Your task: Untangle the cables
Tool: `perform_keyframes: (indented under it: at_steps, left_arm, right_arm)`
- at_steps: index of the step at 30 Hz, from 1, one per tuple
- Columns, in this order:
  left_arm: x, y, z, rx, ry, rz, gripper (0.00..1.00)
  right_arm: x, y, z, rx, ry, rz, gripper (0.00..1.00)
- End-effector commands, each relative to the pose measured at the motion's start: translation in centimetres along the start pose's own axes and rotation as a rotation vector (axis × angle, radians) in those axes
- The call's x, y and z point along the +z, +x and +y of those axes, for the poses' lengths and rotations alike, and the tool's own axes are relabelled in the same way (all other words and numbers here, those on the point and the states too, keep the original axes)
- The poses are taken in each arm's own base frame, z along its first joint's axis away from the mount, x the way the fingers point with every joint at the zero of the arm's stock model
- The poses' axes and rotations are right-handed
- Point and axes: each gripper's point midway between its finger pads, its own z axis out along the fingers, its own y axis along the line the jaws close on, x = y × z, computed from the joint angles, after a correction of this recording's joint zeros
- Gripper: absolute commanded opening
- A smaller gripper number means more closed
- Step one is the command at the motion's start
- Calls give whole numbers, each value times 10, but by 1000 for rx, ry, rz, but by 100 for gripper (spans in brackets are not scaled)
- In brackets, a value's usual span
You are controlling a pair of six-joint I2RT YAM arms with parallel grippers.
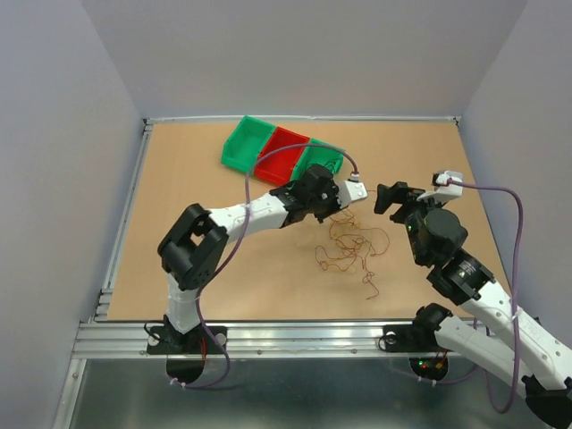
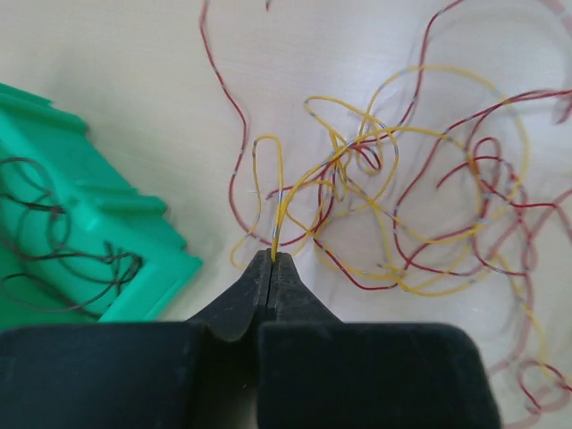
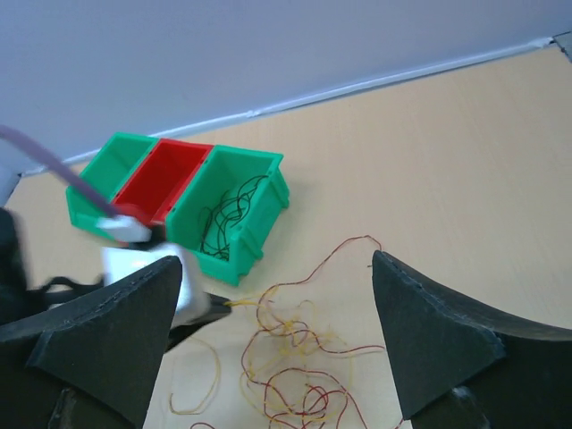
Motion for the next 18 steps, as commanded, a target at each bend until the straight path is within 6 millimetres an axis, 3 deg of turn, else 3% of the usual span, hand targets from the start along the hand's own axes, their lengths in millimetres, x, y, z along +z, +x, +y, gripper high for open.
perform_keyframes:
  at_steps: [1, 5, 6, 8, 9, 11, 12, 15, 16, 18]
  left_arm:
    - [-85, -104, 16, 14, -48, -301, 0]
    - [-123, -139, 25, -31, -74, -347, 0]
    - [-146, -159, 31, -35, -94, -385, 0]
    - [-172, -180, 43, -43, -152, -431, 0]
    - [-199, -202, 53, -40, -192, -478, 0]
    - [-227, -221, 71, -50, -278, -504, 0]
    - [-258, -247, 80, -37, -319, -569, 0]
    - [-306, -276, 84, -29, -350, -660, 0]
    - [-322, -283, 83, -28, -356, -699, 0]
    - [-327, -285, 74, -32, -318, -724, 0]
  right_arm:
    - [-4, -22, -13, 45, 66, -88, 91]
    - [-12, -29, -18, 80, 57, -121, 91]
    - [-15, -31, -21, 92, 60, -136, 90]
    - [-19, -32, -24, 100, 60, -146, 89]
    - [-22, -41, -23, 129, 49, -178, 89]
    - [-23, -41, -24, 134, 44, -183, 88]
    - [-23, -40, -24, 131, 39, -184, 88]
    - [-20, -37, -10, 88, -29, -161, 88]
    - [-20, -34, 9, 64, -128, -140, 90]
    - [-14, -23, 32, -13, -233, -103, 93]
